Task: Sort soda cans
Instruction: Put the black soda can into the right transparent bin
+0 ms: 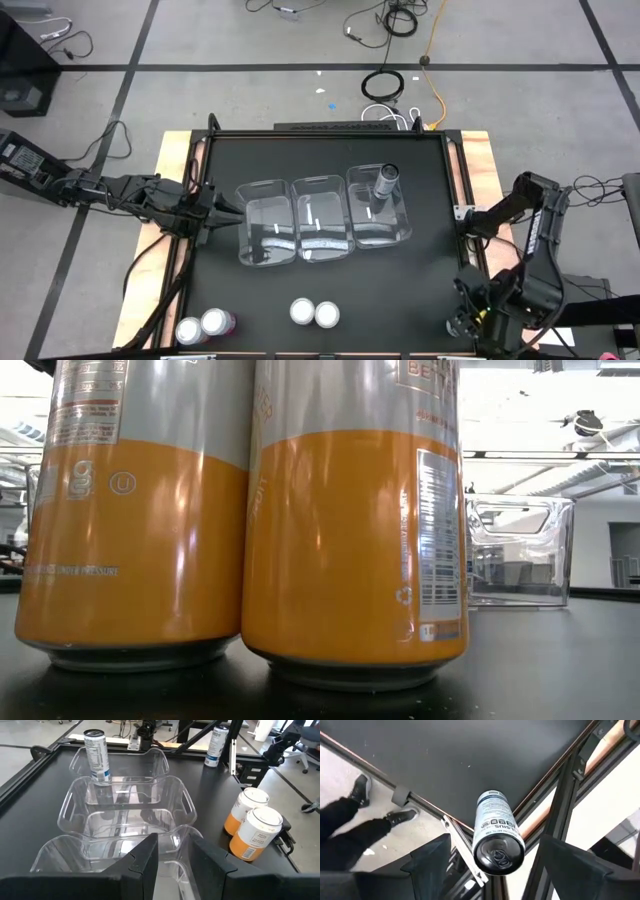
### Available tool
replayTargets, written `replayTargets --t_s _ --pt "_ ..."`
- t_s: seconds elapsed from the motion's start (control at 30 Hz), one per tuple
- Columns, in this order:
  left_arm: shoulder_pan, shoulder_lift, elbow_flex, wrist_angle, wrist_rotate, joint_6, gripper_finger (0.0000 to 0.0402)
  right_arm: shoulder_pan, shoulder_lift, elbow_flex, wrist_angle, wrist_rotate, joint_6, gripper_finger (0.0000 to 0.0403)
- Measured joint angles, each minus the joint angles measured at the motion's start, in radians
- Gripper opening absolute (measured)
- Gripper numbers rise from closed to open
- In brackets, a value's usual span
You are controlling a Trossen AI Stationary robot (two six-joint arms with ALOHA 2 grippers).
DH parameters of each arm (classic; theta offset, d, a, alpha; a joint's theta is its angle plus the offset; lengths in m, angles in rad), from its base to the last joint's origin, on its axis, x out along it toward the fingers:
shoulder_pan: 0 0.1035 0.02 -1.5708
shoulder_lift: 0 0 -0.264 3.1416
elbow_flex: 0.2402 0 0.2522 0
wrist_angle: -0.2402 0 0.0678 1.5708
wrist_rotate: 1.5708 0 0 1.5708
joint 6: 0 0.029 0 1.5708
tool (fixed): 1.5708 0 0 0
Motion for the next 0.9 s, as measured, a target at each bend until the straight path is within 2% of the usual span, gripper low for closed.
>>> replayTargets --t_s 0.33,0.43,0.53,0.9 --pt "0.0 0.0 0.0 0.001 0.0 -0.002 0.0116 0.012 -0.002 -0.035 0.072 -0.003 -0.182 0.0297" --pt "0.0 0.0 0.0 0.001 0.0 -0.002 0.0116 0.018 -0.001 -0.104 0.156 -0.083 -0.264 0.0297" --pt "0.0 0.0 0.0 0.001 0.0 -0.003 0.0116 0.023 0.0 -0.162 0.205 -0.141 -0.281 0.0297" --pt "0.0 0.0 0.0 0.001 0.0 -0.003 0.0116 0.075 -0.001 -0.263 0.281 -0.153 -0.329 0.0297"
